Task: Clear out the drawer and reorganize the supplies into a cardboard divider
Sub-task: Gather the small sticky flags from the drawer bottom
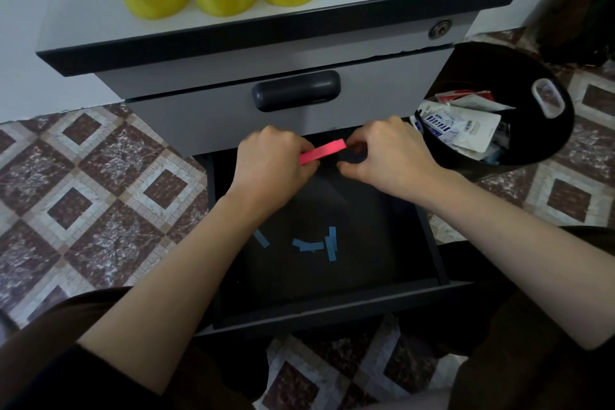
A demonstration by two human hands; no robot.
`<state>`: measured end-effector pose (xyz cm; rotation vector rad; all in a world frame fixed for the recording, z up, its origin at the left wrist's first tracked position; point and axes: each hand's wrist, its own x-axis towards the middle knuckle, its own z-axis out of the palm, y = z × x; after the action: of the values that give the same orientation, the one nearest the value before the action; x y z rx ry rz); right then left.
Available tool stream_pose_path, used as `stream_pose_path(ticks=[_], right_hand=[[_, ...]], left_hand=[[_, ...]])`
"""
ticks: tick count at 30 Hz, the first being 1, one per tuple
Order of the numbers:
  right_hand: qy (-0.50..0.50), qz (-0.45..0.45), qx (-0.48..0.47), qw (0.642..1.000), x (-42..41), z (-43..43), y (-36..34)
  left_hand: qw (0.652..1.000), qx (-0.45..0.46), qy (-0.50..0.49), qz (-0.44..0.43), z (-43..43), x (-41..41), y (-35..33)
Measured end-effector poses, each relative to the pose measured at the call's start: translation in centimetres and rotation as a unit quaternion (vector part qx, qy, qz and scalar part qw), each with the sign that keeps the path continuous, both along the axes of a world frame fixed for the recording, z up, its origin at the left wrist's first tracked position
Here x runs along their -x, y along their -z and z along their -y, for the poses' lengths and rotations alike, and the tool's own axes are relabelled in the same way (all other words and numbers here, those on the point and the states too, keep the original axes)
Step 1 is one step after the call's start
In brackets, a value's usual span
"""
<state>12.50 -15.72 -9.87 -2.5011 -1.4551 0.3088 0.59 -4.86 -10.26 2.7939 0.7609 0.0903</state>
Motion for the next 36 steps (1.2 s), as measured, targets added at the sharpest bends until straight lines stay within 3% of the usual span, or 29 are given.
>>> stream_pose_path(ticks=[11,20,36], right_hand=[[-0.031,-0.006,-0.004,0.999,1.4,-0.1,-0.3],[0.016,-0.016,-0.001,1.000,0.5,0.0,-0.4],[-0.021,-0.024,0.020,0.999,1.9,0.1,0.1]], left_hand=[[0.999,-0.023,0.007,-0.033,0.4,-0.2,-0.1],[1.000,0.003,-0.009,0.003,0.4,-0.2,-0.1],[1.000,0.003,-0.004,0.004,0.6,-0.2,0.1]])
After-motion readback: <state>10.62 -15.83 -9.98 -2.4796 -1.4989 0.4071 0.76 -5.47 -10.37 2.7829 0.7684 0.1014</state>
